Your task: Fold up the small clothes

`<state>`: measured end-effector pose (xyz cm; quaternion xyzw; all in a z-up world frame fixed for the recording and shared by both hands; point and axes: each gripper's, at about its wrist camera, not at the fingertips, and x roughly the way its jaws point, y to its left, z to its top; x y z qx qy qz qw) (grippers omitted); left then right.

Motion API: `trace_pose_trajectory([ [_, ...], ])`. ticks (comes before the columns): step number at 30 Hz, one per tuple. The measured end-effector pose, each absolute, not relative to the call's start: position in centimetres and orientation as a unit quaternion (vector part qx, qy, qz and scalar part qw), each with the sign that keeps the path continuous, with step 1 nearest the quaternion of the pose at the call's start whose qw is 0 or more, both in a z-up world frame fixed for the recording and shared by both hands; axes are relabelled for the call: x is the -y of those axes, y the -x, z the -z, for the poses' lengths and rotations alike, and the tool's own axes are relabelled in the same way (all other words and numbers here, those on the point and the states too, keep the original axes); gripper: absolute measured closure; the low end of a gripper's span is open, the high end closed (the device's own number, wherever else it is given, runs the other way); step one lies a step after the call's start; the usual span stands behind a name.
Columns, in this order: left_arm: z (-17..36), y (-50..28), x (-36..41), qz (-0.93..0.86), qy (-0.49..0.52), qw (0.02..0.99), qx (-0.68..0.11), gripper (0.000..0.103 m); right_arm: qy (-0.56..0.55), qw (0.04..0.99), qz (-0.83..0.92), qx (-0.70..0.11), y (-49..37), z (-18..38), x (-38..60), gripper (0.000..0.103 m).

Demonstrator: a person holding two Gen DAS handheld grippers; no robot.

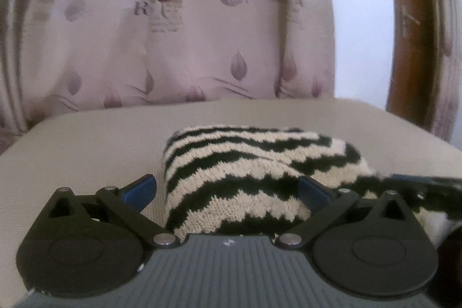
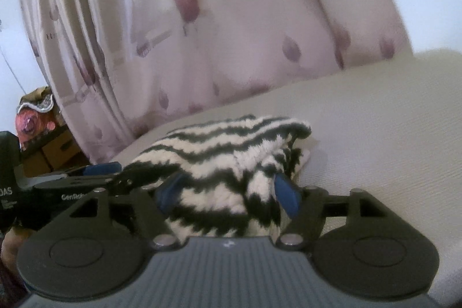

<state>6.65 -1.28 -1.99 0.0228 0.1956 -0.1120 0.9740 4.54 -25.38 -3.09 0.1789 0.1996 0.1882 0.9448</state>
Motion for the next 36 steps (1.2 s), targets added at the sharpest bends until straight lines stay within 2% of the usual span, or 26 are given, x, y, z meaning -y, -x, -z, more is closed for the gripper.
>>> trace_pose_trajectory([
  [2,1.5,-6.1,1.5,0.092,-0.026,0.977,-0.189,0.0,-0.168,0.952,-0.184,-0.179,-3.2,2.6,25.1,0.026],
  [7,0.3,-4.9,1.6,0.066,-0.017,0.983,-0.172,0.0,-0.126,0.975,-0.15,-0.108,0.4,1.0,24.3,0.003],
  [8,0.1,-4.6,1.6,0.062,-0.014,0.983,-0.17,0.0,-0.124,0.977,-0.144,-0.098,0.9,0.7,24.2,0.001],
  [23,-2.9,-2.1,2.5,0.022,-0.048,0.99,-0.13,0.0,-0.086,0.985,-0.127,-0.079,4.0,-1.7,22.5,0.001],
  [36,-5.1,-1.2,1.4,0.035,-0.004,0.994,-0.103,0.0,-0.078,0.985,-0.129,-0.083,4.5,-2.4,21.7,0.0],
])
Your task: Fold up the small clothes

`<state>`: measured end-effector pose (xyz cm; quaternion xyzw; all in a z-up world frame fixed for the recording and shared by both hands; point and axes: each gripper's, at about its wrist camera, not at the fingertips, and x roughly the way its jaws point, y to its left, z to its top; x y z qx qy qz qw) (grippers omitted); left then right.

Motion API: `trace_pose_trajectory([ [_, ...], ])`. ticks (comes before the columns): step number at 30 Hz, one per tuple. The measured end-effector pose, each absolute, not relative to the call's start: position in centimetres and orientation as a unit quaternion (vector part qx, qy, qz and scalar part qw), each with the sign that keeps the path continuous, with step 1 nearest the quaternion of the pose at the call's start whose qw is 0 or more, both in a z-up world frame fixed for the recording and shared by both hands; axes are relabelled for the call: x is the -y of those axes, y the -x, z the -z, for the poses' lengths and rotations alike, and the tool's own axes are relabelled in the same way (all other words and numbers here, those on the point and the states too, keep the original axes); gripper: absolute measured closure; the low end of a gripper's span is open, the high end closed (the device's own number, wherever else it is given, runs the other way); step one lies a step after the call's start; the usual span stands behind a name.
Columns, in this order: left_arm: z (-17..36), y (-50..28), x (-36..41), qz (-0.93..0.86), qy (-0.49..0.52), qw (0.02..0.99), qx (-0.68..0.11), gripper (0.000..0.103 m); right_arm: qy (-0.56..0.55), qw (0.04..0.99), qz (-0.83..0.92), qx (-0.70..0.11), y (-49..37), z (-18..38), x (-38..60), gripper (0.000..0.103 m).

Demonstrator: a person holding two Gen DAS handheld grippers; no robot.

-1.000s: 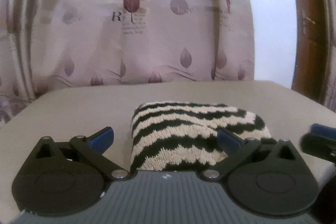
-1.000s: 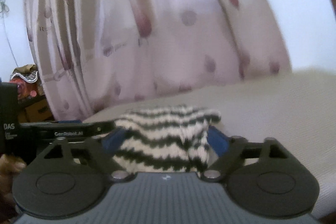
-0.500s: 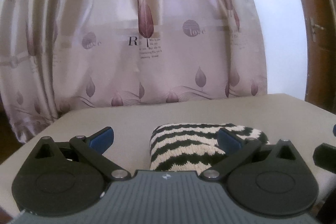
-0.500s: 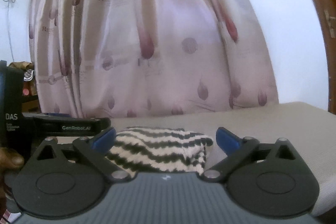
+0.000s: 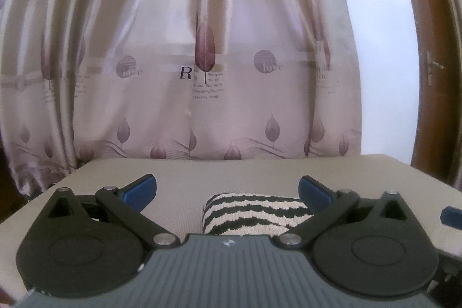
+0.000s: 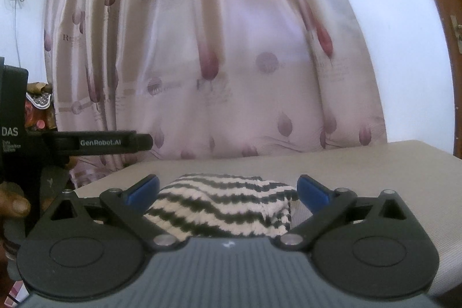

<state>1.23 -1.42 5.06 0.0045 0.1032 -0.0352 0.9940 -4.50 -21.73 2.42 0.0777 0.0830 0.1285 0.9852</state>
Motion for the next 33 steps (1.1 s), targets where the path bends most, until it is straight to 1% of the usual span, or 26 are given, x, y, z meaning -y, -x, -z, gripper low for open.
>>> trace_pose_trajectory([
  [12,-4.5,-1.2,1.7,0.048,-0.011,0.993,-0.109,0.0,-0.075,0.985,-0.128,-0.094,4.3,-2.2,21.6,0.0],
  [23,-3.6,-2.3,1.2,0.053,0.022,0.987,-0.149,0.0,-0.075,0.983,-0.123,-0.11,3.9,-1.8,21.6,0.0],
  [33,-3.2,-2.5,0.9,0.029,0.017,0.99,-0.137,0.0,-0.073,0.987,-0.098,-0.105,3.8,-1.8,21.8,0.0],
])
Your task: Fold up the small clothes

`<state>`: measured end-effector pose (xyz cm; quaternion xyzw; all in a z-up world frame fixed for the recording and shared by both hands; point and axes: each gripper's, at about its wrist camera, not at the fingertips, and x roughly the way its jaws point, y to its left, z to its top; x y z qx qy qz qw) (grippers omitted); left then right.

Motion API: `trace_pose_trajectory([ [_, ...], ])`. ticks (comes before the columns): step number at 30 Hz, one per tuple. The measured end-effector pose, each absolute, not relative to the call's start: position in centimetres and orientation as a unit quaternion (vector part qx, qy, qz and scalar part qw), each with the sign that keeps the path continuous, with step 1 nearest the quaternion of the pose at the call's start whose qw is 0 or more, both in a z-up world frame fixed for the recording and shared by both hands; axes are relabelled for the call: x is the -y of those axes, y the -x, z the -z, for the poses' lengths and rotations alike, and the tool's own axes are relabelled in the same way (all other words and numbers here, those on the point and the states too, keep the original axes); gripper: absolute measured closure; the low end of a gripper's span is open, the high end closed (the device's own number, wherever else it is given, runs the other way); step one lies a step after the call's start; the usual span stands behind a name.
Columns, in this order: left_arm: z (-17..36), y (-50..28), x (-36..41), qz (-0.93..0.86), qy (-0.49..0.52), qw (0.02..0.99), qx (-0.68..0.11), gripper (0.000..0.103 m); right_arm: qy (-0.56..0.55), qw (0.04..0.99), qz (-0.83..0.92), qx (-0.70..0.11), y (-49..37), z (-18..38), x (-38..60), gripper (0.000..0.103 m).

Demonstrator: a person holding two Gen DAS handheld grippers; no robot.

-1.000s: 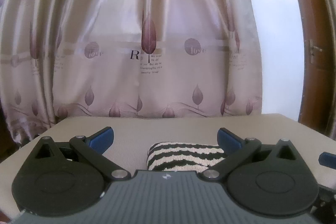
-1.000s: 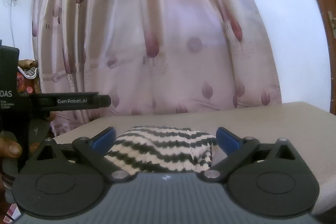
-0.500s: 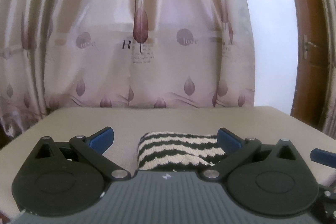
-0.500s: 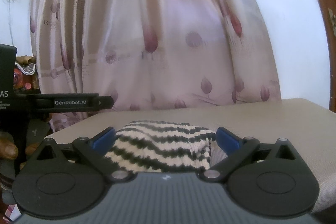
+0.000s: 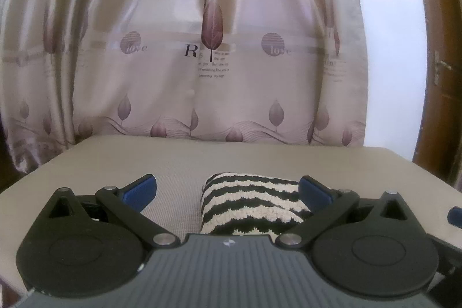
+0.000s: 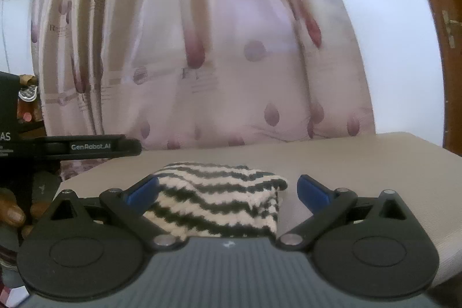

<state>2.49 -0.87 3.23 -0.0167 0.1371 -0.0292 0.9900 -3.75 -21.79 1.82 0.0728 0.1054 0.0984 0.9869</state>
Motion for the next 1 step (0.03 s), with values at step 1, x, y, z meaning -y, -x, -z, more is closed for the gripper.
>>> trace_pose_trajectory([
  [1,-3.29,-2.4,0.94,0.027,0.014,0.991,-0.134,0.0,-0.071,0.987,-0.096,-0.105,3.73,-1.82,21.8,0.0],
])
